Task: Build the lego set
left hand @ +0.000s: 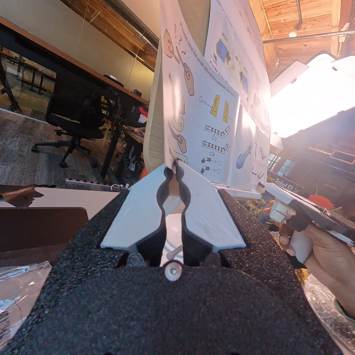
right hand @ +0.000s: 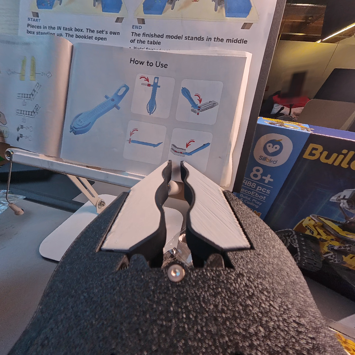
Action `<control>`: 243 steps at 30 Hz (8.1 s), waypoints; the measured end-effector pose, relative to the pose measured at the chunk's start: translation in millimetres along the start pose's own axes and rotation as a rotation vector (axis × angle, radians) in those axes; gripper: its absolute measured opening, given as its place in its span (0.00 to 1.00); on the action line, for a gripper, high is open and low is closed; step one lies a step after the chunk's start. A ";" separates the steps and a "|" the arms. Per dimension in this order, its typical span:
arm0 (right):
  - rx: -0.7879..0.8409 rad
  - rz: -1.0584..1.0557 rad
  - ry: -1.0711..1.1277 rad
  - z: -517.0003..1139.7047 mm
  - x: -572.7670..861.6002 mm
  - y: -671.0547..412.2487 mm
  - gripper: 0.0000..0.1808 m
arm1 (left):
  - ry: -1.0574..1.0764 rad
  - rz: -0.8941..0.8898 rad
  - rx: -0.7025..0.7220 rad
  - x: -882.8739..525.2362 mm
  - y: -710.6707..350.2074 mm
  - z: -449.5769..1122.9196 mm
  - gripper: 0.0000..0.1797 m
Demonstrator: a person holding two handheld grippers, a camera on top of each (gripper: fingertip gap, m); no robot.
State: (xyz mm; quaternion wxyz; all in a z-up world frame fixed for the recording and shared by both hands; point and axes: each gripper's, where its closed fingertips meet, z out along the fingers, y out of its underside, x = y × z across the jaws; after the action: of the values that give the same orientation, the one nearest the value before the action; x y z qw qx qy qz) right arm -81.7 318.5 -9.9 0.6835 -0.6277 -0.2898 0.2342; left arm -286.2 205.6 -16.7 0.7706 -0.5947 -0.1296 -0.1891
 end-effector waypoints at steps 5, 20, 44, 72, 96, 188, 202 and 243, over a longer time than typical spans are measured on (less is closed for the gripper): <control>0.001 -0.012 -0.001 -0.7 -1.7 -1.3 0.06 | -0.011 0.015 -0.002 -3.2 -1.9 -3.3 0.02; 0.037 -0.038 0.073 -3.2 6.9 -9.8 0.35 | -0.084 0.130 0.003 -14.1 -8.9 -14.9 0.04; 0.015 -0.096 0.083 1.0 1.0 -1.3 0.36 | -0.145 0.042 0.033 -35.7 -13.8 -26.3 0.16; 0.020 -0.094 0.078 1.1 2.9 -1.0 0.35 | 0.168 0.006 -0.079 -3.7 -23.0 -34.8 0.04; 0.026 -0.101 0.090 0.7 4.7 -1.6 0.34 | 0.159 0.227 0.018 11.9 -57.7 -48.7 0.00; 0.096 -0.127 0.087 12.0 14.3 -23.2 0.39 | -0.008 0.156 0.003 -15.4 -54.2 -49.7 0.09; 0.168 -0.232 0.063 3.3 -0.4 -36.5 0.18 | 0.001 0.353 0.073 67.6 -100.8 -46.0 0.15; 0.435 -0.542 -0.402 -41.8 -116.0 -59.6 0.11 | 0.361 0.031 -0.236 169.0 8.2 27.1 0.10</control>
State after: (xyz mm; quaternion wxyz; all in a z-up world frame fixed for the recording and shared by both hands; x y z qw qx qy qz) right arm -139.3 202.8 35.6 0.7670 -0.3108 -0.5166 0.2195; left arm -130.6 210.4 55.0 0.7090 -0.6394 0.0427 -0.2943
